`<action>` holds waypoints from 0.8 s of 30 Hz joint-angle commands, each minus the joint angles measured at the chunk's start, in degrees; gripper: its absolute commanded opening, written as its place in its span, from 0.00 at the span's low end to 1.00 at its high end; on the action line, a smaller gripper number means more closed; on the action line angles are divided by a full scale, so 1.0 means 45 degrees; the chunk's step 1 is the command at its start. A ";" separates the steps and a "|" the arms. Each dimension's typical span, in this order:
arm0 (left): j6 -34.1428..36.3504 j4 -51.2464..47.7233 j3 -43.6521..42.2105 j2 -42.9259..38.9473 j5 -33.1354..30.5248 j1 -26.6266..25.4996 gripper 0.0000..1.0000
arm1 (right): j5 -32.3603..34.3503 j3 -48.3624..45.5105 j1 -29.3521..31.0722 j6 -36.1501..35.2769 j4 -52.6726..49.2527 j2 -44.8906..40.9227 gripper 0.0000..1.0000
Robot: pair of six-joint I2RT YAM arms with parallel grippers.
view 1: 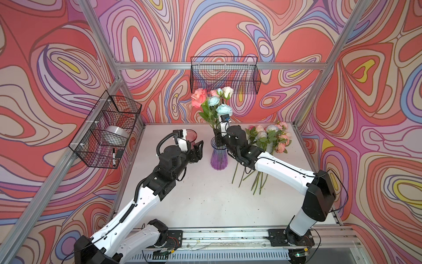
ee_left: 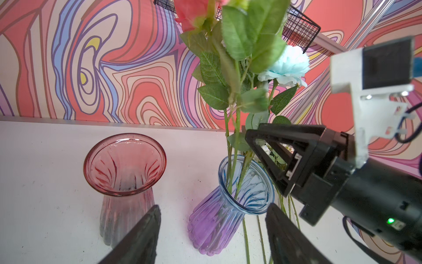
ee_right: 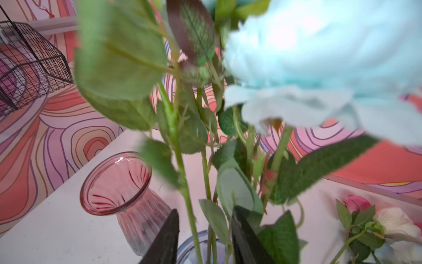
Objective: Arrange the flowers into the vase
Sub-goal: 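Open the right gripper and move it back to the rose pile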
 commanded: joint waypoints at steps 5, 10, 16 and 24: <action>0.0037 0.0065 0.0019 0.0047 -0.0111 0.0062 0.73 | 0.0414 -0.0424 0.0046 0.0406 0.0145 -0.0918 0.38; 0.0078 0.0064 0.0028 0.0030 -0.0131 0.0069 0.73 | 0.0313 -0.0582 0.0052 0.0610 0.0029 -0.1287 0.38; 0.0020 0.0023 0.0037 -0.0009 -0.0123 0.0069 0.73 | 0.2329 -0.0899 0.0055 0.1533 -0.1127 -0.2417 0.36; -0.1506 0.1879 -0.0847 -0.0906 0.2309 0.0030 0.71 | 0.3875 -0.3270 -0.1897 0.3088 -0.3461 -0.4262 0.30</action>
